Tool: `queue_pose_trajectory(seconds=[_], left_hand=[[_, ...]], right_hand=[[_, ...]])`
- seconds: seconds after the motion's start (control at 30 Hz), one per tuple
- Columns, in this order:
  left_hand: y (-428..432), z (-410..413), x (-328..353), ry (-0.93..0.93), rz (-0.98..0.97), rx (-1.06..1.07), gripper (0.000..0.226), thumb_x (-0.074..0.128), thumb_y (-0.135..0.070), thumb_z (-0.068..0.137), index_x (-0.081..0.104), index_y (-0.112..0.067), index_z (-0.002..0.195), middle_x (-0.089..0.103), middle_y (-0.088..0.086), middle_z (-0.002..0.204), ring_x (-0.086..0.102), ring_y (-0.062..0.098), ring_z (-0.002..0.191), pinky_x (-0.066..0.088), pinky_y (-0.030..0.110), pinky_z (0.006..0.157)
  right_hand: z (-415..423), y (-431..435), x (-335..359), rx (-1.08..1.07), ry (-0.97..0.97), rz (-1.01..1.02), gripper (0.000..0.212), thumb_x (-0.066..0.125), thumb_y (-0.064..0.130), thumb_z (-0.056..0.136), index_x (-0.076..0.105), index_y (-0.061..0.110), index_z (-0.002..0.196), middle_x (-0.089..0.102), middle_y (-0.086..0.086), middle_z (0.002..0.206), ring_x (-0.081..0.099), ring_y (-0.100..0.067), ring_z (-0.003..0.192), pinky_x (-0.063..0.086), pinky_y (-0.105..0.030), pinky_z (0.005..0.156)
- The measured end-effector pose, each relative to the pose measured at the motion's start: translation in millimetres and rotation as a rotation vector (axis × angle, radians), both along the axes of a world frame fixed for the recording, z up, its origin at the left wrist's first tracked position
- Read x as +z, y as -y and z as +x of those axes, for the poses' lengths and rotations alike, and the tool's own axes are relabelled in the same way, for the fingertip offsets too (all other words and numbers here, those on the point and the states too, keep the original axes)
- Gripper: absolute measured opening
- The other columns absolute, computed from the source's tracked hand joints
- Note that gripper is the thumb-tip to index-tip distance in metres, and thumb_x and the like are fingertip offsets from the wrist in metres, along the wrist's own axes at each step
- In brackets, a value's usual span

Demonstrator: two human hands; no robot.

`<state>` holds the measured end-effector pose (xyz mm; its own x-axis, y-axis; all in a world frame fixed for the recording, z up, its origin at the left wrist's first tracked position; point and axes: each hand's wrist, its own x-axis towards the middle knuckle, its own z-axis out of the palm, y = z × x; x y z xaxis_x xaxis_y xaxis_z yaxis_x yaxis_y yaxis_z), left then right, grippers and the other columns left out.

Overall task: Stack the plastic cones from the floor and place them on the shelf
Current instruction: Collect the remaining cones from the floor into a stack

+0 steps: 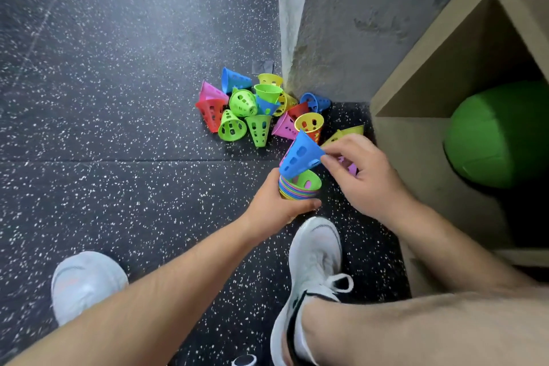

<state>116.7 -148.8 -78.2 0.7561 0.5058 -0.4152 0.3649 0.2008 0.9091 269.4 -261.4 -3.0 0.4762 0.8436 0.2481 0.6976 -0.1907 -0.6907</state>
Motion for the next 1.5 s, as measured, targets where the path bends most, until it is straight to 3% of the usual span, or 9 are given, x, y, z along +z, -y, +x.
queue_pose_trajectory(seconds=[0.13,0.43,0.6,0.73,0.97,1.1,1.2,1.33,1.5], left_hand=[[-1,-11,-3,-0.014,0.009,0.030,0.065,0.096,-0.020,0.071,0.055,-0.021,0.121,0.073,-0.005,0.107,0.069,0.003,0.090,0.055,0.022,0.079],[-7,-20,-22,-0.066,0.014,0.071,0.059,0.092,-0.011,0.074,0.056,-0.017,0.120,0.068,-0.006,0.093,0.063,0.001,0.072,0.049,0.019,0.065],[-14,-34,-29,-0.103,-0.003,0.099,0.062,0.092,-0.010,0.074,0.055,-0.015,0.124,0.069,-0.004,0.096,0.063,-0.001,0.072,0.048,0.015,0.061],[-15,-53,-32,-0.148,-0.021,0.108,0.062,0.093,-0.010,0.073,0.055,-0.015,0.123,0.069,-0.002,0.099,0.064,0.001,0.074,0.049,0.015,0.062],[-9,-69,-37,-0.192,-0.028,0.132,0.063,0.094,-0.015,0.072,0.055,-0.021,0.122,0.070,-0.007,0.100,0.067,0.001,0.081,0.050,0.016,0.068],[-10,-73,-36,-0.189,-0.041,0.140,0.062,0.093,-0.013,0.074,0.055,-0.019,0.123,0.070,-0.005,0.101,0.065,0.000,0.080,0.050,0.015,0.066],[-12,-76,-40,-0.171,-0.073,0.140,0.065,0.095,-0.021,0.070,0.055,-0.022,0.122,0.072,0.001,0.105,0.068,0.008,0.085,0.052,0.024,0.070],[-12,-72,-38,-0.161,-0.066,0.134,0.066,0.093,-0.032,0.065,0.058,-0.025,0.121,0.074,0.000,0.102,0.067,0.013,0.084,0.056,0.034,0.074],[-14,-60,-37,-0.123,-0.102,0.122,0.067,0.091,-0.029,0.065,0.057,-0.019,0.122,0.073,0.001,0.098,0.066,0.013,0.079,0.052,0.034,0.068]], right_hand=[[0,3,-5,0.083,0.008,-0.045,0.013,0.066,0.017,0.095,0.072,0.012,0.105,0.058,0.002,0.099,0.059,-0.012,0.090,0.053,-0.034,0.078],[-11,-9,-47,0.254,0.093,-0.087,0.014,0.068,0.012,0.093,0.074,0.009,0.105,0.058,-0.005,0.096,0.057,-0.023,0.087,0.050,-0.039,0.077],[-21,-9,-62,0.253,-0.159,-0.219,0.025,0.066,0.015,0.094,0.068,0.016,0.118,0.061,0.004,0.107,0.062,-0.010,0.093,0.052,-0.025,0.086],[-25,-8,-78,0.213,-0.228,-0.324,0.021,0.058,0.001,0.085,0.064,0.017,0.097,0.061,0.004,0.103,0.059,-0.009,0.091,0.050,-0.033,0.086],[-32,-4,-116,0.524,0.070,-0.679,0.043,0.059,0.005,0.084,0.069,0.028,0.118,0.041,0.000,0.152,0.040,-0.027,0.134,0.041,-0.045,0.109],[-29,-7,-120,0.506,0.224,-0.644,0.019,0.064,0.011,0.090,0.067,0.019,0.107,0.025,-0.003,0.160,0.042,-0.031,0.132,0.050,-0.045,0.094],[-20,-6,-118,0.326,0.206,-0.507,0.012,0.066,0.019,0.093,0.065,0.008,0.099,0.034,-0.013,0.152,0.054,-0.037,0.116,0.055,-0.045,0.083],[-12,-4,-98,0.059,-0.034,-0.324,0.019,0.066,0.022,0.096,0.068,0.008,0.109,0.046,-0.012,0.143,0.053,-0.027,0.121,0.042,-0.033,0.104],[-20,-15,-69,-0.074,-0.167,-0.120,0.024,0.064,0.024,0.097,0.068,0.007,0.114,0.055,-0.009,0.132,0.054,-0.018,0.120,0.043,-0.030,0.104]])
